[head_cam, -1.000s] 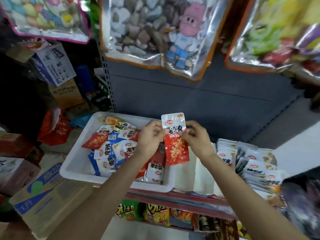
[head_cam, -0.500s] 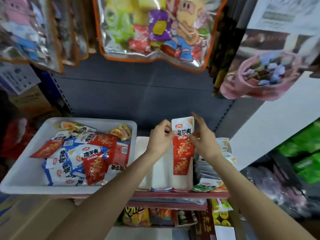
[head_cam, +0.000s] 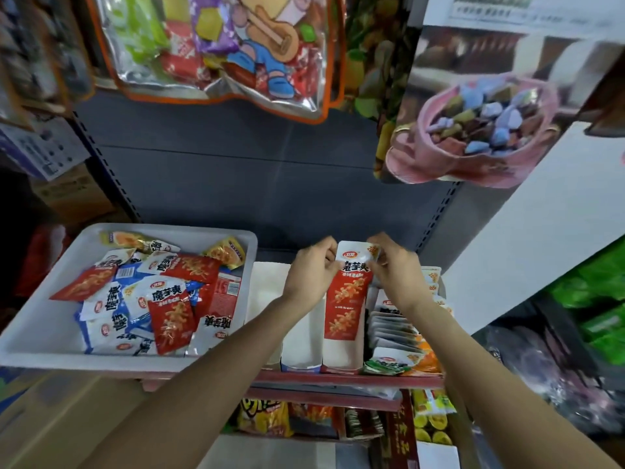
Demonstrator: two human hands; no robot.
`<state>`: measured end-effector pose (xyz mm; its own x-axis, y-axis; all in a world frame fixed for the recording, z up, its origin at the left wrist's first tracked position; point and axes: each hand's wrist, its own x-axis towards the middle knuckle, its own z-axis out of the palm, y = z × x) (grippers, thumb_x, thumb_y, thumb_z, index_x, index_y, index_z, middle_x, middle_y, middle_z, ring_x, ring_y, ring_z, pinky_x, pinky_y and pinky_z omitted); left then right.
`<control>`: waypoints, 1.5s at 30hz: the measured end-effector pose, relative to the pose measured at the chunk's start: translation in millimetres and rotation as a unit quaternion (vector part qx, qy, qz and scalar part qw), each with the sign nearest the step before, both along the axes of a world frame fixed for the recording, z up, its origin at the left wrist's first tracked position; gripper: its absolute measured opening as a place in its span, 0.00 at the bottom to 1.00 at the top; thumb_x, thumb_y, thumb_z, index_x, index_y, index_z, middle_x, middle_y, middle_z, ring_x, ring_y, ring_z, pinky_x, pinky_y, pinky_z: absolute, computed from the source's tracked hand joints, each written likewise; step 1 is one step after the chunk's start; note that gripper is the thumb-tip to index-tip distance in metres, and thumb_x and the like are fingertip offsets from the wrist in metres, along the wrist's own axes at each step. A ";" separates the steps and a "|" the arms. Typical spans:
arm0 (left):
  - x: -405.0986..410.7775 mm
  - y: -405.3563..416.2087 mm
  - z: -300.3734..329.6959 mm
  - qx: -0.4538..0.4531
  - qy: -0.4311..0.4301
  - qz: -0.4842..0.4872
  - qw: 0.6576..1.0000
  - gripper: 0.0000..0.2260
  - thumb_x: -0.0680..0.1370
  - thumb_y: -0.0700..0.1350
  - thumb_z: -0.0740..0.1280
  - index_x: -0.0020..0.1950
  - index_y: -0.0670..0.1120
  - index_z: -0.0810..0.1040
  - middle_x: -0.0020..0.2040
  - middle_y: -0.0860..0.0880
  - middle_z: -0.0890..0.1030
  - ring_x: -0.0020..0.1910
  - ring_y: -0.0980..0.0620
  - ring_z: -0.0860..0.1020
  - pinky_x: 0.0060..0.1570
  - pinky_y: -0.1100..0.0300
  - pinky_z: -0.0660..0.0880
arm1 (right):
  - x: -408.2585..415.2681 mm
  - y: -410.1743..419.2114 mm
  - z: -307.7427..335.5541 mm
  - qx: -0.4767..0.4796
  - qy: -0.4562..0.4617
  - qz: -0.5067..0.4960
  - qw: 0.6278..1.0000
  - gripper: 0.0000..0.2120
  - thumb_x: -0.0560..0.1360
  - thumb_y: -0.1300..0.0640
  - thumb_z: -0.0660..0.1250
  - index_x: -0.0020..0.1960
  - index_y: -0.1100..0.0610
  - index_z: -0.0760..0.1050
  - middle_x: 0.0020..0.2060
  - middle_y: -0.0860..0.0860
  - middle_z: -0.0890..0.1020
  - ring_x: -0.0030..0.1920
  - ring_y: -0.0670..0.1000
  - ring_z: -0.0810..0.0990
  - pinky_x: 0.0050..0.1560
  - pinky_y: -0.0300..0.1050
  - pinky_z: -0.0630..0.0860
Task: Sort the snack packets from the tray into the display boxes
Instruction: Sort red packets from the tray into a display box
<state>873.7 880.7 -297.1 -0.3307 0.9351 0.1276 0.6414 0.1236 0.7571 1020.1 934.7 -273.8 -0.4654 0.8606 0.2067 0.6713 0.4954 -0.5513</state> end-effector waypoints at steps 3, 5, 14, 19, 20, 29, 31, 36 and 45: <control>1.6 -3.6 -5.6 -0.002 0.002 -0.005 1.000 0.06 0.74 0.39 0.69 0.48 0.45 0.74 0.42 0.52 0.78 0.39 0.55 0.77 0.44 0.54 0.77 | 1.1 3.3 -10.9 -0.002 -0.077 0.026 0.997 0.07 0.77 0.63 0.62 0.52 0.59 0.78 0.47 0.56 0.80 0.48 0.57 0.78 0.45 0.47 0.73; 3.0 -5.8 -8.2 0.002 0.019 -0.012 1.000 0.07 0.74 0.38 0.69 0.48 0.46 0.74 0.43 0.54 0.77 0.40 0.56 0.76 0.44 0.56 0.77 | -0.2 2.4 -14.5 0.001 -0.134 0.036 0.990 0.09 0.77 0.61 0.60 0.52 0.57 0.79 0.49 0.55 0.80 0.50 0.58 0.78 0.47 0.48 0.74; 4.2 -11.7 -20.2 -0.063 0.091 -0.052 0.992 0.05 0.76 0.39 0.67 0.51 0.46 0.76 0.51 0.49 0.77 0.47 0.50 0.77 0.47 0.56 0.77 | -7.6 -6.9 -21.9 0.045 -0.230 0.074 0.969 0.09 0.76 0.62 0.60 0.53 0.55 0.77 0.52 0.53 0.79 0.53 0.56 0.76 0.52 0.47 0.71; -22.7 -30.7 -14.7 -0.025 0.047 -0.010 0.999 0.05 0.76 0.41 0.66 0.52 0.46 0.76 0.49 0.52 0.77 0.46 0.55 0.77 0.43 0.66 0.73 | -28.4 -17.1 -17.9 0.020 -0.134 0.070 0.988 0.10 0.77 0.61 0.60 0.53 0.56 0.78 0.50 0.55 0.79 0.49 0.57 0.78 0.51 0.50 0.74; -32.5 -37.3 -14.5 -0.021 0.045 0.001 0.999 0.05 0.76 0.40 0.66 0.51 0.46 0.76 0.49 0.52 0.77 0.45 0.55 0.76 0.42 0.68 0.72 | -36.6 -20.4 -17.0 0.009 -0.114 0.074 0.991 0.10 0.77 0.61 0.61 0.54 0.56 0.79 0.50 0.55 0.79 0.49 0.56 0.78 0.51 0.48 0.74; -143.5 -115.4 -9.7 -0.053 -0.013 0.131 0.990 0.05 0.76 0.36 0.65 0.44 0.45 0.74 0.38 0.53 0.75 0.36 0.58 0.74 0.35 0.74 0.68 | -156.4 -77.0 -28.6 -0.095 -0.038 0.171 0.980 0.10 0.76 0.63 0.61 0.53 0.57 0.79 0.49 0.56 0.80 0.49 0.55 0.78 0.51 0.48 0.74; -169.6 -128.1 -16.0 -0.095 -0.027 0.165 0.981 0.09 0.77 0.33 0.63 0.40 0.45 0.73 0.37 0.52 0.73 0.36 0.55 0.72 0.32 0.73 0.67 | -185.8 -92.1 -36.0 -0.129 -0.022 0.191 0.973 0.11 0.75 0.65 0.62 0.55 0.59 0.79 0.50 0.57 0.81 0.51 0.56 0.79 0.54 0.50 0.75; -224.2 -147.9 -38.2 -0.198 -0.027 0.235 0.951 0.11 0.77 0.31 0.58 0.56 0.36 0.76 0.52 0.45 0.76 0.50 0.50 0.72 0.41 0.68 0.62 | -243.8 -118.4 -60.1 -0.211 -0.095 0.207 0.951 0.19 0.77 0.59 0.63 0.68 0.57 0.69 0.58 0.57 0.79 0.58 0.57 0.77 0.56 0.43 0.72; -247.2 -154.0 -48.5 -0.278 -0.125 0.237 0.923 0.18 0.76 0.38 0.63 0.66 0.40 0.71 0.64 0.43 0.74 0.62 0.45 0.73 0.53 0.58 0.70 | -283.4 -142.6 -84.2 -0.416 -0.008 0.086 0.905 0.15 0.76 0.64 0.64 0.62 0.59 0.69 0.53 0.56 0.80 0.48 0.53 0.80 0.48 0.46 0.79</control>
